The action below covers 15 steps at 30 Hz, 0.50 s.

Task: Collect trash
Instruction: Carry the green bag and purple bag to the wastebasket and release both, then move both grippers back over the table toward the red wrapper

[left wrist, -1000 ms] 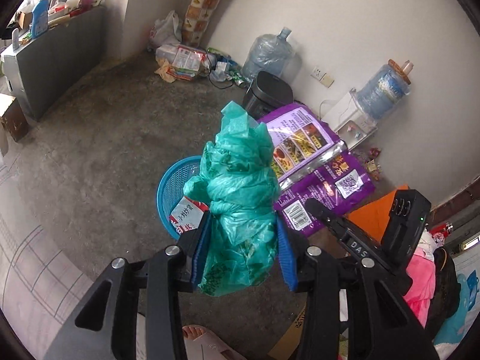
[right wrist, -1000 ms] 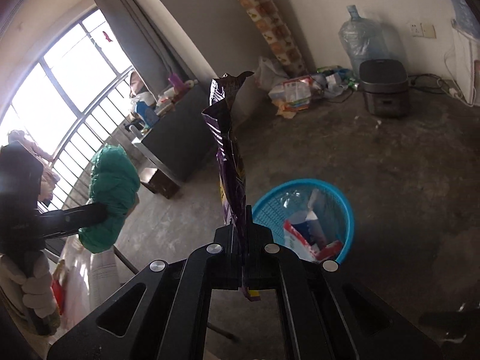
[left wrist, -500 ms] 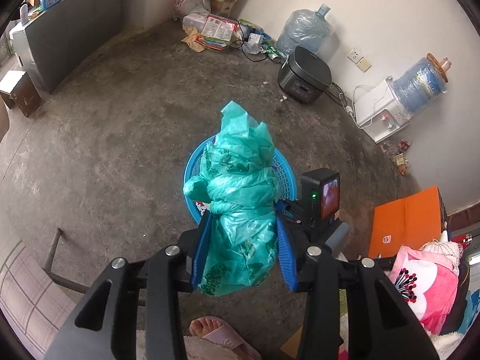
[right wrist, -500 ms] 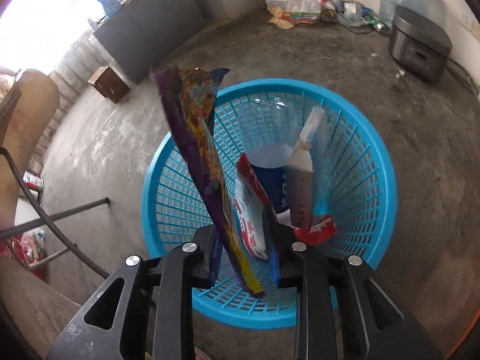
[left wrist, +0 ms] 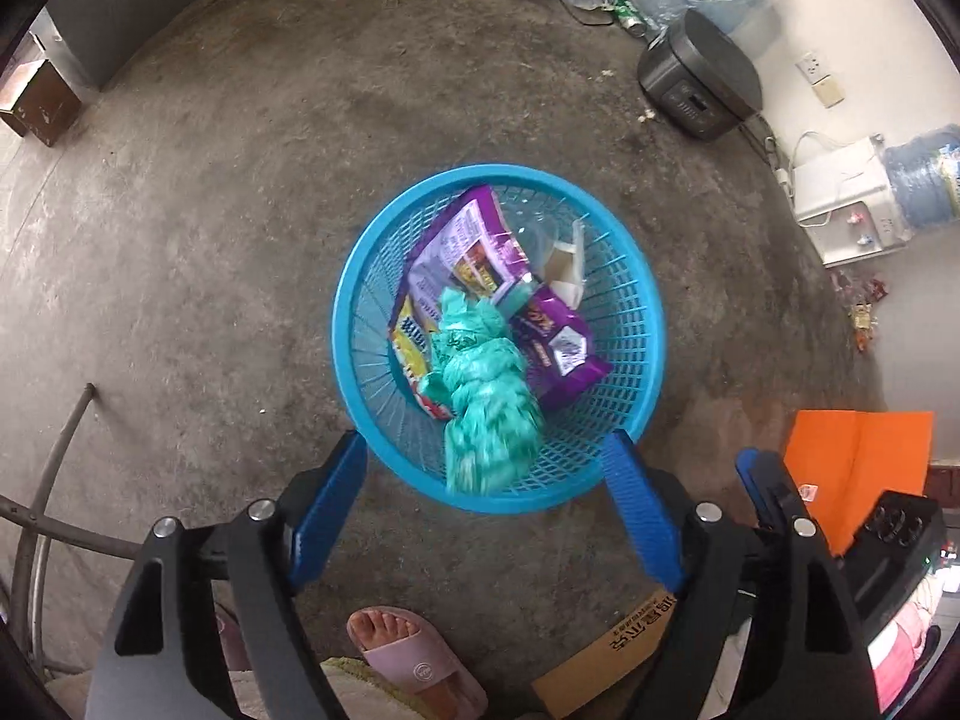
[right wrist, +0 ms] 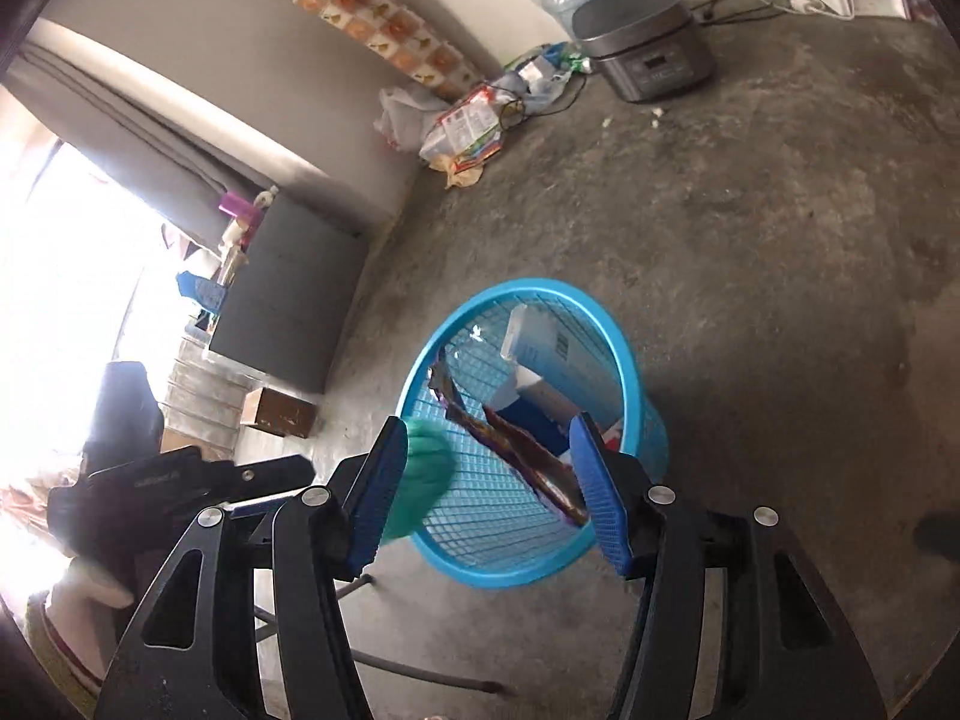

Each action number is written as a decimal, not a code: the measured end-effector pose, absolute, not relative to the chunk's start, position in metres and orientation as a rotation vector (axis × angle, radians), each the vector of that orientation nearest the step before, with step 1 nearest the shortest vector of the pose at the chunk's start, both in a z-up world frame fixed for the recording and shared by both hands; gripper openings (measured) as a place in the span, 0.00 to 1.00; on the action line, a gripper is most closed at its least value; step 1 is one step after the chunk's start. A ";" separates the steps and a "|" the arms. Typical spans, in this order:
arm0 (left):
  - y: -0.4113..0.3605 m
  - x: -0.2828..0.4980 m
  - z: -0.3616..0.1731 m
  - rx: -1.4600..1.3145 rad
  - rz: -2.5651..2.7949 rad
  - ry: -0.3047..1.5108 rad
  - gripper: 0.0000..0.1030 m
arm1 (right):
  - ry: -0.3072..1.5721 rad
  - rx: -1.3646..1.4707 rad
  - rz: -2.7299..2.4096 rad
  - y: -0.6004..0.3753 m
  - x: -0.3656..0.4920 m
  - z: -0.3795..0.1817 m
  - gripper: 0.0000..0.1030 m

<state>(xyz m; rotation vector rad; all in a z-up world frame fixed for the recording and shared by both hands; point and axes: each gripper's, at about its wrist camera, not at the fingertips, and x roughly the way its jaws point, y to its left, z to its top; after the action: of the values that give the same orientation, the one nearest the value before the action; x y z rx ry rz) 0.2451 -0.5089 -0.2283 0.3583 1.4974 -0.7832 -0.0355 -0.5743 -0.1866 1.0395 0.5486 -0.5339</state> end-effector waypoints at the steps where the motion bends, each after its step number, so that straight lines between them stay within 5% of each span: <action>1: -0.506 0.244 -0.225 0.357 -0.779 1.486 0.76 | 0.561 1.036 -0.534 -0.570 -0.036 -0.185 0.53; 10: -0.438 0.226 -0.078 0.200 -0.981 1.199 0.76 | 0.595 0.855 -0.479 -0.530 -0.010 -0.144 0.53; 15: -0.353 0.200 0.010 0.116 -1.047 0.913 0.79 | 0.551 0.618 -0.448 -0.481 0.011 -0.082 0.69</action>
<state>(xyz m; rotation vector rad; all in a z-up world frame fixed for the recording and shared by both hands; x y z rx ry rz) 0.1997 -0.3530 0.0101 0.1159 0.9131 -1.0469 0.0109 -0.4809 -0.0825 0.6185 0.5509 -0.4484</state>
